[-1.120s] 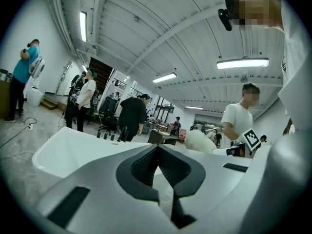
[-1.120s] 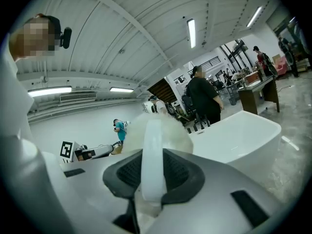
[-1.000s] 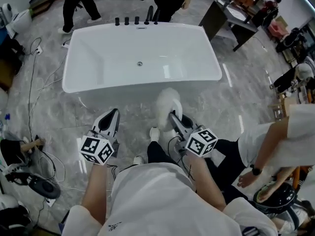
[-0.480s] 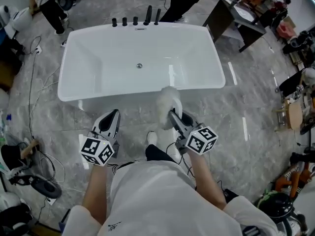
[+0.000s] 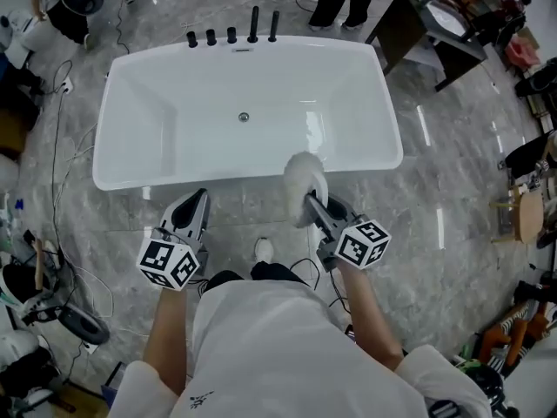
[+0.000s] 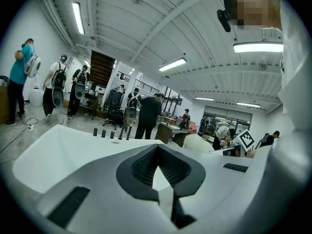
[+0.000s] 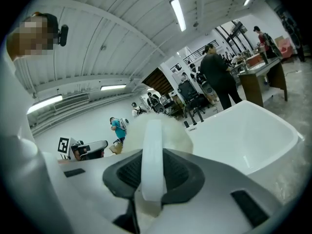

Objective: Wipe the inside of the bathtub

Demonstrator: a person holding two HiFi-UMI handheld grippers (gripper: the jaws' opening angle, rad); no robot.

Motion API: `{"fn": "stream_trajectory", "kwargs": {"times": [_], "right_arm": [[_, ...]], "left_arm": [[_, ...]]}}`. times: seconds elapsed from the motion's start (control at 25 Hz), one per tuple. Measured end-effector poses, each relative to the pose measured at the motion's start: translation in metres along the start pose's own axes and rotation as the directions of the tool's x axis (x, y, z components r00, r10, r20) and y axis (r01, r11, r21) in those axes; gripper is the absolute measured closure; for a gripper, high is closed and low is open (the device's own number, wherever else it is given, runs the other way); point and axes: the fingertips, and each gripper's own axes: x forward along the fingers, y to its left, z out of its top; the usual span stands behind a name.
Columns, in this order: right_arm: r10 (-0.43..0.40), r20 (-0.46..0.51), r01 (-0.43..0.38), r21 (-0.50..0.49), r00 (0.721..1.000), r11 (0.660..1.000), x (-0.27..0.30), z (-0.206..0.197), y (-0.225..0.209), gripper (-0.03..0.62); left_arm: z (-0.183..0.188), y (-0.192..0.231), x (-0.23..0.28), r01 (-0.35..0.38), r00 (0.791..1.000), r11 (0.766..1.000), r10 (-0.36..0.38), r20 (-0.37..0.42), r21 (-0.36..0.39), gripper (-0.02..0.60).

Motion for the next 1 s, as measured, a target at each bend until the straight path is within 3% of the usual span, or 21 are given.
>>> {"fn": "stream_trajectory", "kwargs": {"times": [0.16, 0.52, 1.0], "right_arm": [[0.012, -0.019, -0.011, 0.016, 1.0, 1.0, 0.015, 0.02, -0.035, 0.502], [0.039, -0.007, -0.038, 0.106, 0.999, 0.994, 0.033, 0.033, -0.055, 0.502], [-0.032, -0.044, 0.035, 0.047, 0.999, 0.998, 0.069, 0.038, -0.064, 0.502]], "left_arm": [[0.002, 0.005, 0.028, -0.028, 0.999, 1.0, 0.028, -0.028, 0.004, 0.574], [0.009, 0.025, 0.039, -0.093, 0.994, 0.996, 0.093, -0.058, 0.003, 0.574], [0.013, 0.062, 0.098, -0.001, 0.992, 1.0, 0.002, -0.122, 0.004, 0.574]]}}
